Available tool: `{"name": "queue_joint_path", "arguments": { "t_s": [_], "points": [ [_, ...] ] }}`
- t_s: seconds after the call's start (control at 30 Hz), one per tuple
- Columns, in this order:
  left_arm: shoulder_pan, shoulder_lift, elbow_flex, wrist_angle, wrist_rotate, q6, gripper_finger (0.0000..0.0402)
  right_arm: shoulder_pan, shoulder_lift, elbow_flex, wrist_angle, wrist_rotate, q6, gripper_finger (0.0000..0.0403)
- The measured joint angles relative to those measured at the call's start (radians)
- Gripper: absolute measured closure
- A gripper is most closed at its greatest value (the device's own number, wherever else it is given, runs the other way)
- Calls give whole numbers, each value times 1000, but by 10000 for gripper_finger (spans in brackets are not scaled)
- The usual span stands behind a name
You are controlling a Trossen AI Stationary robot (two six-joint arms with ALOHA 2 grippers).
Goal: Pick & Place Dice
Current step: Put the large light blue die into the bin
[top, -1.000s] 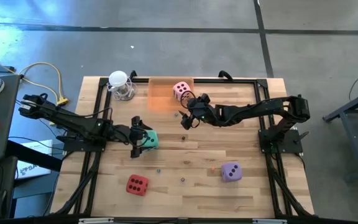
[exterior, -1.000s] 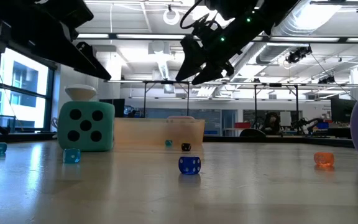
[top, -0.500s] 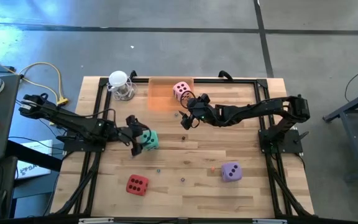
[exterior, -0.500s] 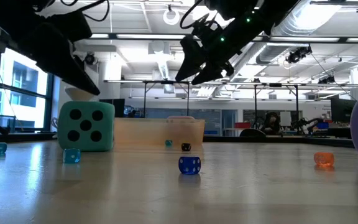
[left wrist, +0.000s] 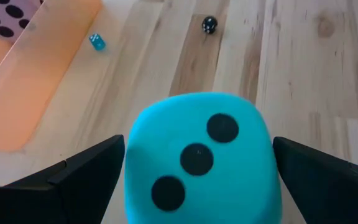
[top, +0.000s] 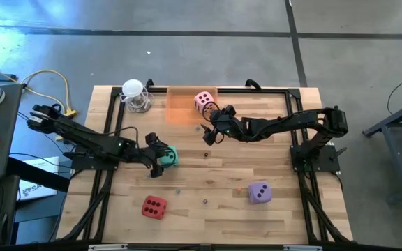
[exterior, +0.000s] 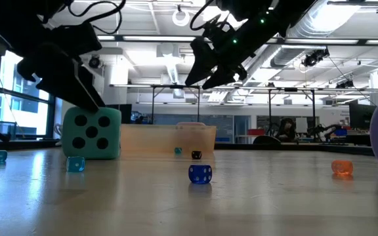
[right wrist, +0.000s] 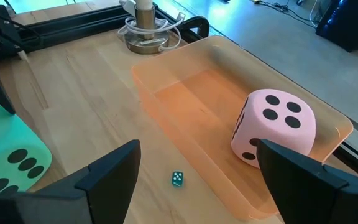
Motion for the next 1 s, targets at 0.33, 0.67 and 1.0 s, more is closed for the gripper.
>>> {"name": "queue_joint_path", "arguments": {
  "t_s": [0.33, 0.67, 1.0],
  "points": [
    [0, -2, 0, -4, -1, -19, 3, 0, 0, 0, -3, -6, 5, 90],
    [0, -2, 0, -59, -56, -105, 3, 0, 0, 0, -4, -6, 5, 90],
    [0, 11, 0, -72, -57, -150, 2, 0, 0, 0, -4, -6, 5, 90]
  ]
}}
